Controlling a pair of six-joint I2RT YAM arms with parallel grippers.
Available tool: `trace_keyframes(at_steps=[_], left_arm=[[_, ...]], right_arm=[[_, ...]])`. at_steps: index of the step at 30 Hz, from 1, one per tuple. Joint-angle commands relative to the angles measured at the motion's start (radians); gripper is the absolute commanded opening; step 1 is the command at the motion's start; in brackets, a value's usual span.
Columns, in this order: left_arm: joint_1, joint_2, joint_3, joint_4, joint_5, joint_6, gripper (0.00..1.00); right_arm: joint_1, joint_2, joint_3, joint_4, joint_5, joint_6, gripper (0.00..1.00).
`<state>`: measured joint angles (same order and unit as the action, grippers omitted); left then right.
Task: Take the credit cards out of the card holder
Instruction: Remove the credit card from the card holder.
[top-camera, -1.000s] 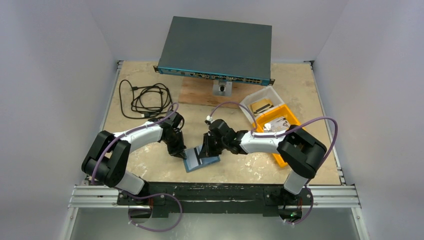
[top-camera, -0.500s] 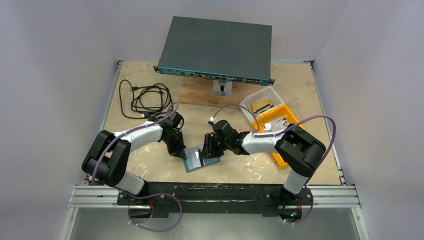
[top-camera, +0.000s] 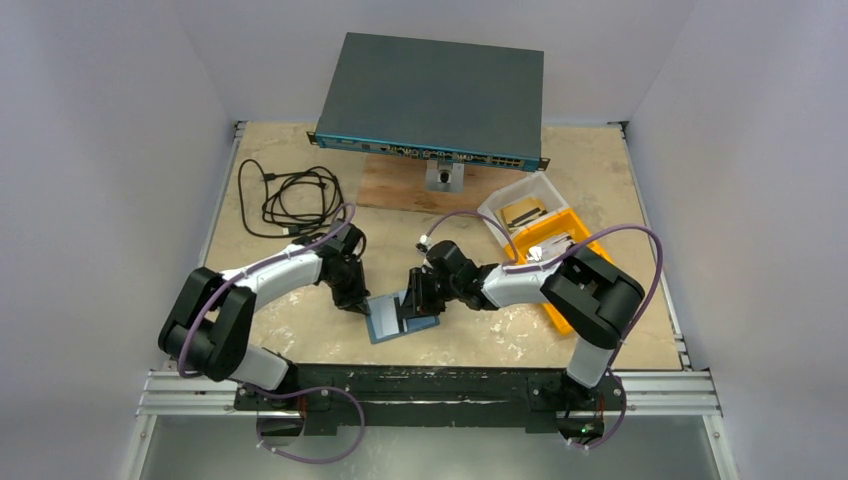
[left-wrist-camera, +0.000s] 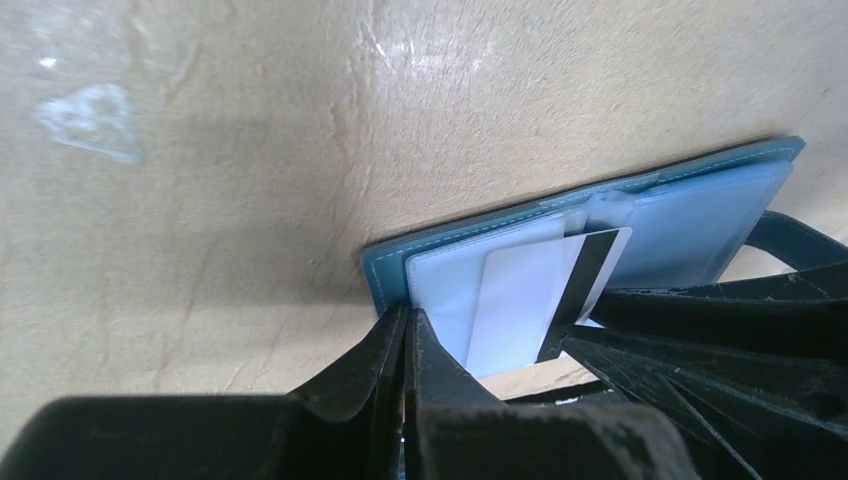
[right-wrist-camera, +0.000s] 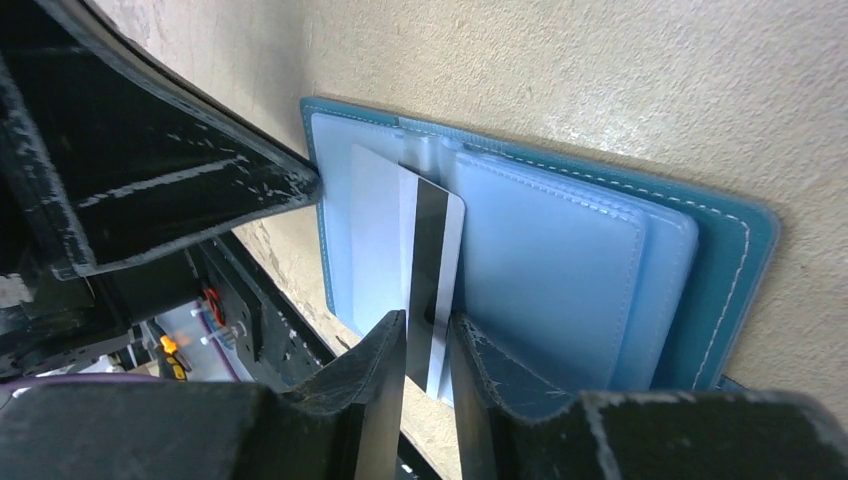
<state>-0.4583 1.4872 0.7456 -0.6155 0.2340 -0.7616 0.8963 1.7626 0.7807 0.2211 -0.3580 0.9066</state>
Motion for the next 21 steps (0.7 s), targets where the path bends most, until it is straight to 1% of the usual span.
trace_keyframes(at_steps=[1, 4, 8, 12, 15, 21], left_arm=[[0.006, -0.094, 0.006, 0.015, -0.073, 0.046, 0.03], [0.002, -0.151, 0.025, 0.005, -0.055, 0.052, 0.06], [-0.004, -0.182, 0.03, 0.024, -0.016, 0.055, 0.06], [-0.012, -0.136, 0.02, 0.046, 0.001, 0.054, 0.02], [-0.019, -0.09, -0.012, 0.112, 0.038, 0.048, 0.0], [-0.028, 0.001, -0.058, 0.195, 0.072, 0.02, 0.0]], right_arm=[[-0.008, 0.019, -0.018, 0.006, -0.002, 0.005, 0.23], [-0.01, 0.024, -0.02, 0.012, -0.004, 0.007, 0.23], [-0.009, 0.029, -0.017, 0.014, -0.005, 0.008, 0.23], [-0.011, 0.031, -0.016, 0.014, -0.007, 0.007, 0.23], [-0.014, 0.031, -0.017, 0.012, -0.006, 0.006, 0.23], [-0.021, 0.026, -0.023, 0.014, -0.004, 0.005, 0.23]])
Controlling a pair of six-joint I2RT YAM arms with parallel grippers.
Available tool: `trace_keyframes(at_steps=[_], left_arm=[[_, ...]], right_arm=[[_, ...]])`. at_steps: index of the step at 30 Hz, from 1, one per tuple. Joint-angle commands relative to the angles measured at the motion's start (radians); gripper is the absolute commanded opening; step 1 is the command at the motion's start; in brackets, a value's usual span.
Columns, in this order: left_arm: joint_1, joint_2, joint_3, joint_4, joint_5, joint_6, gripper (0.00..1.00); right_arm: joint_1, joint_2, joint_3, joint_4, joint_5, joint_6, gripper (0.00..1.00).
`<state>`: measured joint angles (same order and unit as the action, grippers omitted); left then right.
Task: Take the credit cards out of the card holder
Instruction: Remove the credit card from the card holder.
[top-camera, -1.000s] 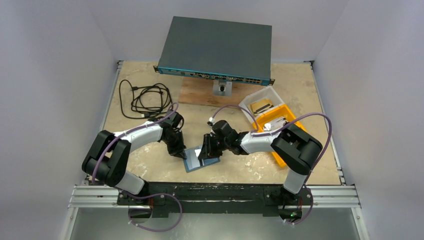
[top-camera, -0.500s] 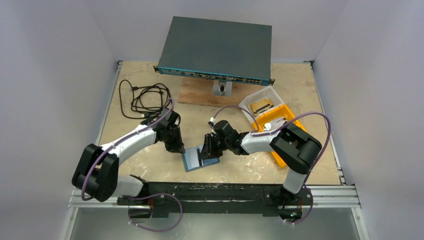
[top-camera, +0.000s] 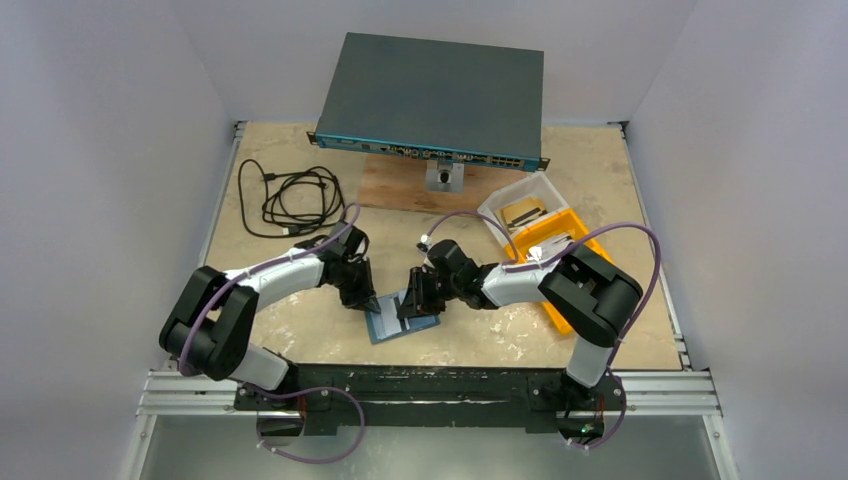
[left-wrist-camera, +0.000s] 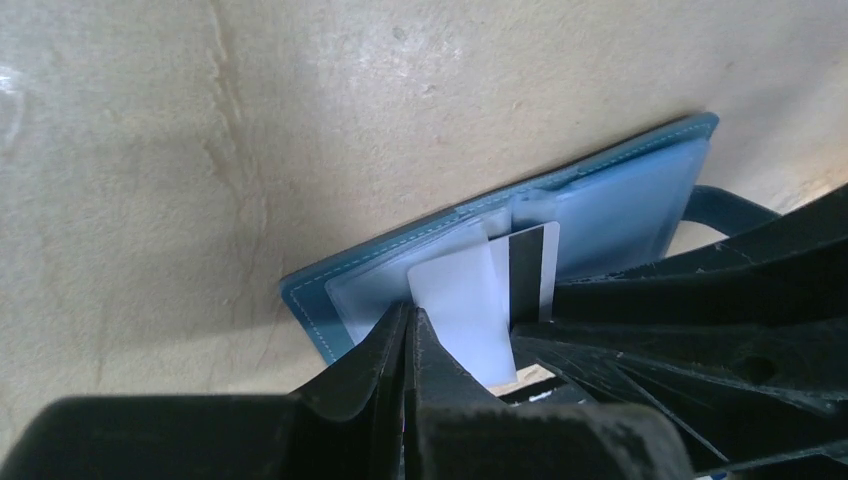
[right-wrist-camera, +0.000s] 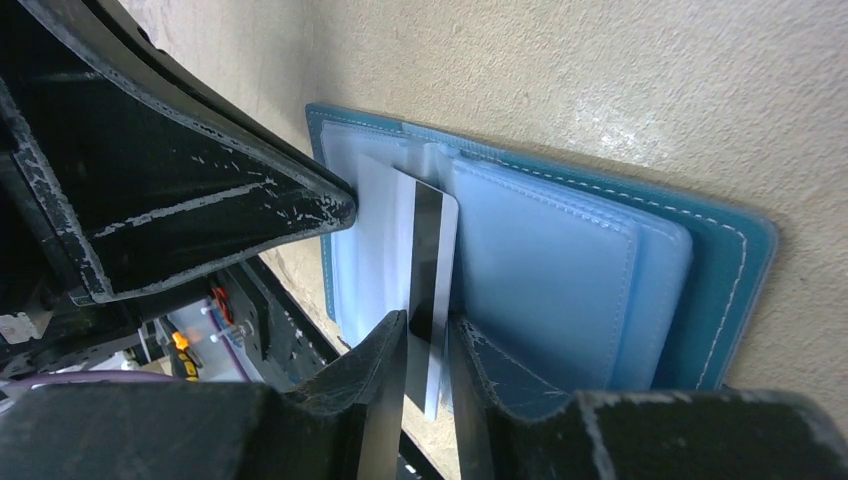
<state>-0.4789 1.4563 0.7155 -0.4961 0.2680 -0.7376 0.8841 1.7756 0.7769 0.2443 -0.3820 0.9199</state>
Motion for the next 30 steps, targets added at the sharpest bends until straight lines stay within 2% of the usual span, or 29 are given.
trace_keyframes(at_steps=[1, 6, 10, 13, 19, 30], left_arm=[[-0.007, 0.044, -0.026, 0.06, 0.028, -0.007, 0.0], [-0.007, 0.07, -0.025, 0.002, -0.051, -0.023, 0.0], [-0.007, 0.094, -0.029, -0.003, -0.058, -0.026, 0.0], [-0.006, 0.099, -0.033, -0.002, -0.059, -0.028, 0.0], [-0.007, 0.097, -0.025, -0.023, -0.078, -0.029, 0.0], [-0.006, 0.086, -0.019, -0.052, -0.105, -0.023, 0.0]], right_arm=[[-0.008, 0.012, -0.021, -0.007, 0.019, -0.007, 0.23], [-0.013, 0.015, -0.033, 0.032, -0.012, 0.006, 0.26], [-0.018, 0.02, -0.039, 0.066, -0.032, 0.025, 0.25], [-0.021, 0.01, -0.038, 0.069, -0.032, 0.027, 0.2], [-0.028, -0.014, -0.041, 0.067, -0.034, 0.029, 0.0], [-0.077, -0.136, -0.085, -0.017, 0.031, 0.003, 0.0]])
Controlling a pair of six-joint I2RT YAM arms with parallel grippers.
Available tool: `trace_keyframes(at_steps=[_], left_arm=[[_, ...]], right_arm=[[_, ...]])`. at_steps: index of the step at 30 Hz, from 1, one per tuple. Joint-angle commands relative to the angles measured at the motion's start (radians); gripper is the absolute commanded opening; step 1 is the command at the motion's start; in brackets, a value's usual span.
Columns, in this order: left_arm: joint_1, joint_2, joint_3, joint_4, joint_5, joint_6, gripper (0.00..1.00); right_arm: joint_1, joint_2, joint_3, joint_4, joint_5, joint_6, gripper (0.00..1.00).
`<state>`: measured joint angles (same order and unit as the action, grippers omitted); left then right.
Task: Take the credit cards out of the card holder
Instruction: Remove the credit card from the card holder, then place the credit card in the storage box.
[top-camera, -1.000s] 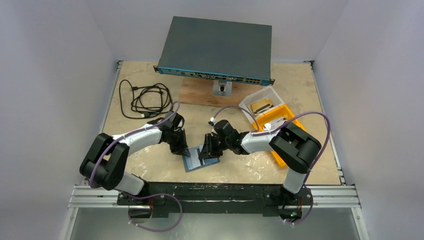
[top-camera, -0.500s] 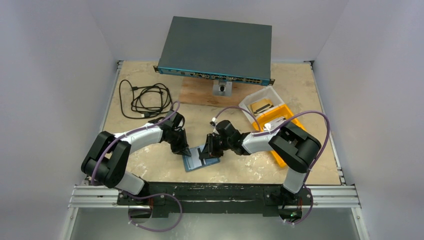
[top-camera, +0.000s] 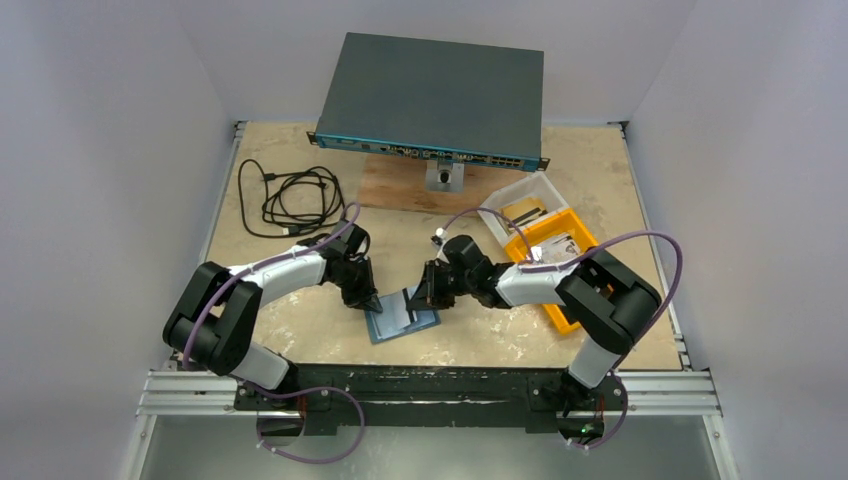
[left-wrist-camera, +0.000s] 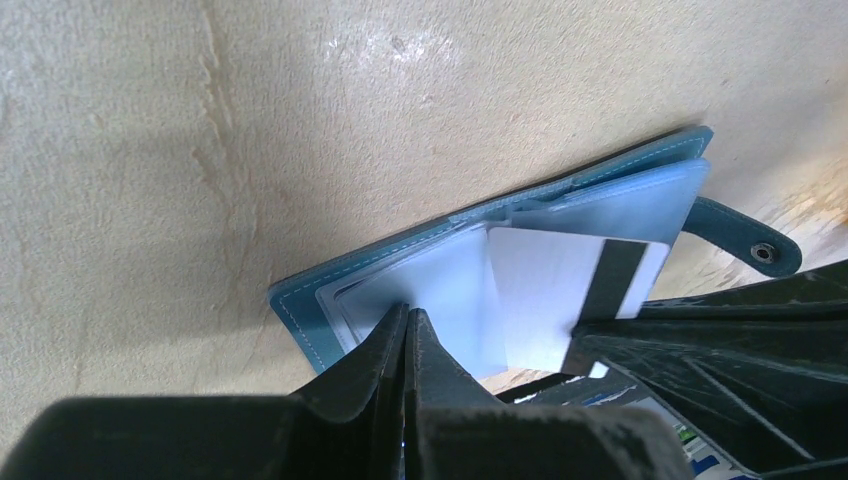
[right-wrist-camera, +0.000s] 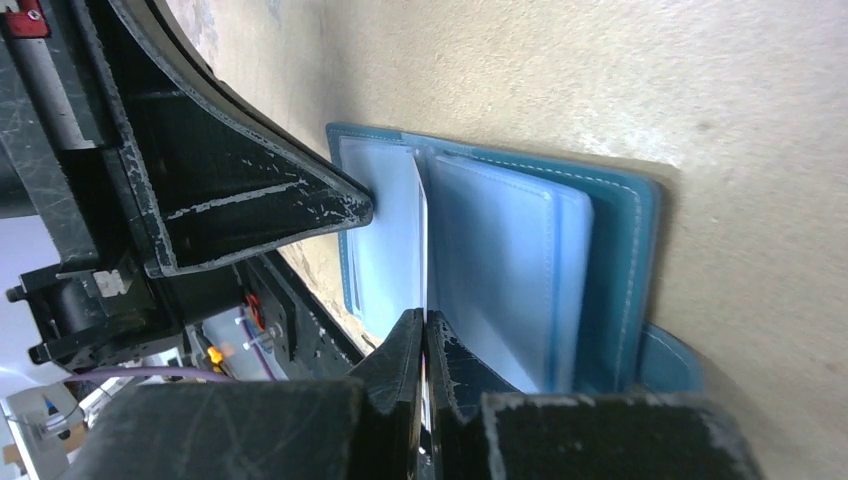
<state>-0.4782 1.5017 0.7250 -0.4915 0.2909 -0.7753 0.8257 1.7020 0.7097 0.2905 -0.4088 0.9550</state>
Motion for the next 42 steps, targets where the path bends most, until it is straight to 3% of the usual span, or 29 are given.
trace_keyframes(at_steps=[1, 14, 16, 18, 19, 24, 34, 42], left_arm=[[-0.008, 0.038, -0.027, -0.057, -0.128, 0.016, 0.0], [-0.023, -0.094, 0.149, -0.187, -0.078, 0.082, 0.0], [-0.026, -0.133, 0.179, -0.216, -0.075, 0.094, 0.08], [-0.026, -0.172, 0.199, -0.243, -0.074, 0.103, 0.21], [-0.026, -0.19, 0.207, -0.252, -0.074, 0.108, 0.32], [-0.026, -0.26, 0.225, -0.285, -0.057, 0.128, 0.59], [-0.026, -0.317, 0.259, -0.314, 0.018, 0.184, 0.81], [-0.026, -0.31, 0.272, -0.329, 0.045, 0.238, 0.84]], right_arm=[[-0.021, -0.073, -0.02, -0.071, 0.062, -0.035, 0.0], [-0.037, -0.227, -0.013, -0.17, 0.126, -0.039, 0.0], [-0.041, -0.258, -0.008, -0.198, 0.147, -0.039, 0.0], [-0.048, -0.29, -0.002, -0.233, 0.171, -0.038, 0.0], [-0.053, -0.308, -0.003, -0.247, 0.183, -0.037, 0.0], [-0.076, -0.425, -0.027, -0.34, 0.281, 0.003, 0.0], [-0.246, -0.687, -0.041, -0.644, 0.516, 0.081, 0.0], [-0.507, -0.725, 0.03, -0.814, 0.599, 0.035, 0.0]])
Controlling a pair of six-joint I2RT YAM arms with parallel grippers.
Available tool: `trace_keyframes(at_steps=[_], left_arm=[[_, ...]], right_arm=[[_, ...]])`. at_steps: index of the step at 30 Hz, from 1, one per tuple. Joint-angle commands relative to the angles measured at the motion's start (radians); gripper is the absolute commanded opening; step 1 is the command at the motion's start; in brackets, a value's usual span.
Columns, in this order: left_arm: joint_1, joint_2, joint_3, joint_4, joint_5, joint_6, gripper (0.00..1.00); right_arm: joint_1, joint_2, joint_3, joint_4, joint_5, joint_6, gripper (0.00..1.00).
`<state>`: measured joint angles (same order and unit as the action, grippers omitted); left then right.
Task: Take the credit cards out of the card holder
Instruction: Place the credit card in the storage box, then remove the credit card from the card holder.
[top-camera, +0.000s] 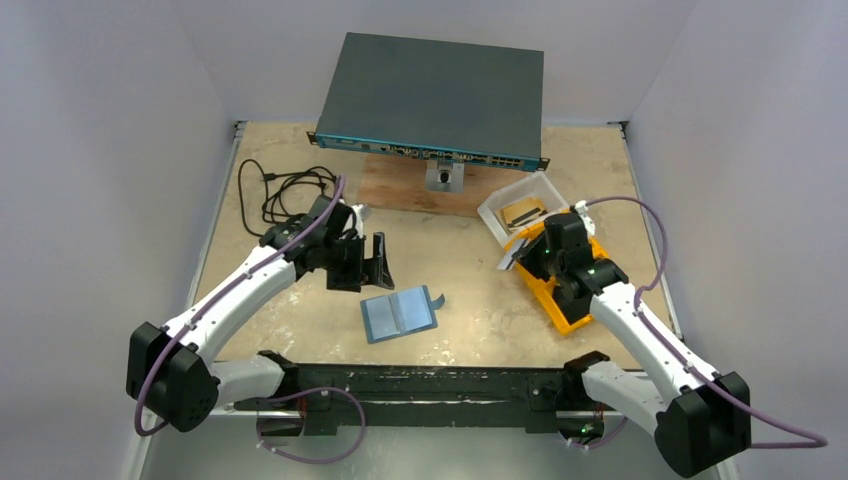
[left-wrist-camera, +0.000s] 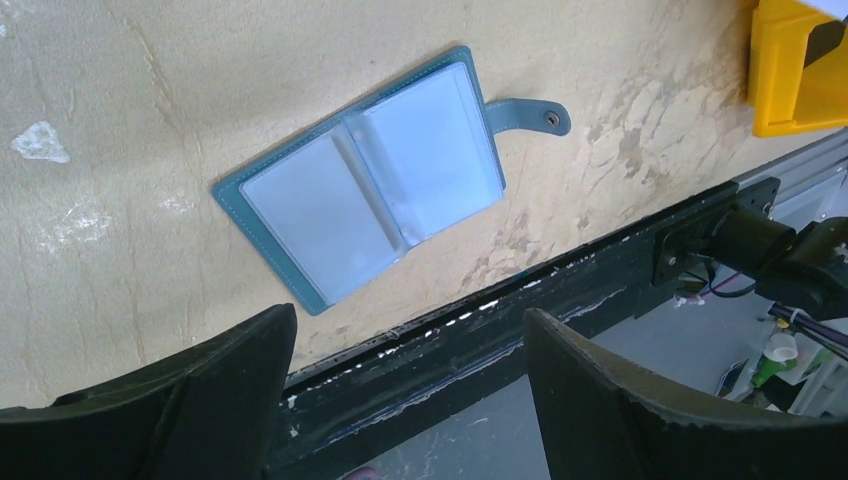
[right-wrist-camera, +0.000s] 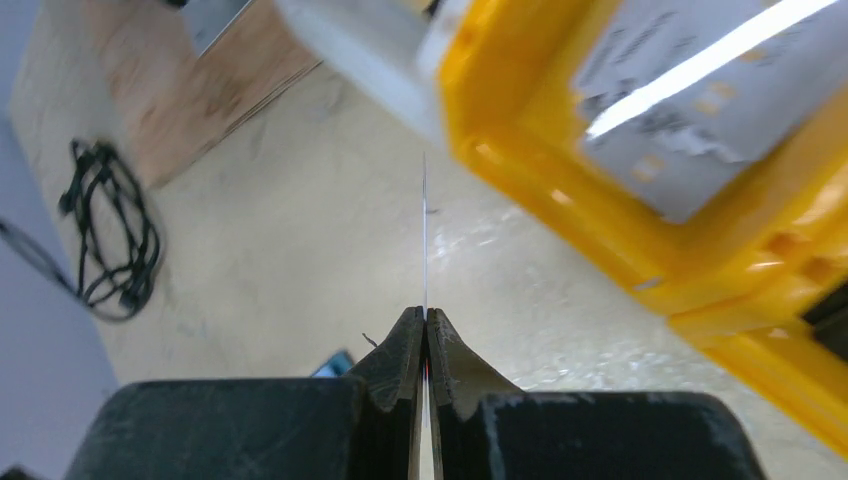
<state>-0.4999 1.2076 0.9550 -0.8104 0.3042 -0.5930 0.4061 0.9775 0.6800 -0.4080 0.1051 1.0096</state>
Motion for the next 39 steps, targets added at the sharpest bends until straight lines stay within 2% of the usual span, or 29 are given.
trace_keyframes(at_steps=[1, 9, 17, 18, 25, 33, 39], left_arm=[[-0.005, -0.013, 0.04, -0.012, 0.031, 0.062, 0.84], [-0.005, -0.036, 0.018, 0.003, 0.046, 0.068, 0.84], [-0.004, -0.051, 0.013, -0.003, 0.047, 0.075, 0.84], [-0.004, -0.053, 0.013, -0.003, 0.047, 0.075, 0.84], [-0.004, -0.054, 0.009, 0.003, 0.05, 0.074, 0.84], [-0.003, -0.044, 0.01, 0.004, 0.039, 0.068, 0.85], [0.001, -0.041, 0.005, -0.004, 0.0, 0.057, 0.85]], right_arm=[[-0.109, 0.006, 0.07, -0.123, 0.096, -0.029, 0.0], [-0.294, 0.066, 0.123, -0.087, 0.102, -0.088, 0.0], [-0.372, 0.18, 0.145, -0.001, 0.055, -0.103, 0.0], [-0.373, 0.188, 0.147, 0.004, 0.057, -0.104, 0.02], [-0.377, 0.207, 0.171, 0.017, 0.033, -0.141, 0.38], [-0.375, 0.191, 0.196, -0.007, -0.021, -0.225, 0.58], [-0.325, 0.167, 0.191, -0.021, -0.03, -0.243, 0.67]])
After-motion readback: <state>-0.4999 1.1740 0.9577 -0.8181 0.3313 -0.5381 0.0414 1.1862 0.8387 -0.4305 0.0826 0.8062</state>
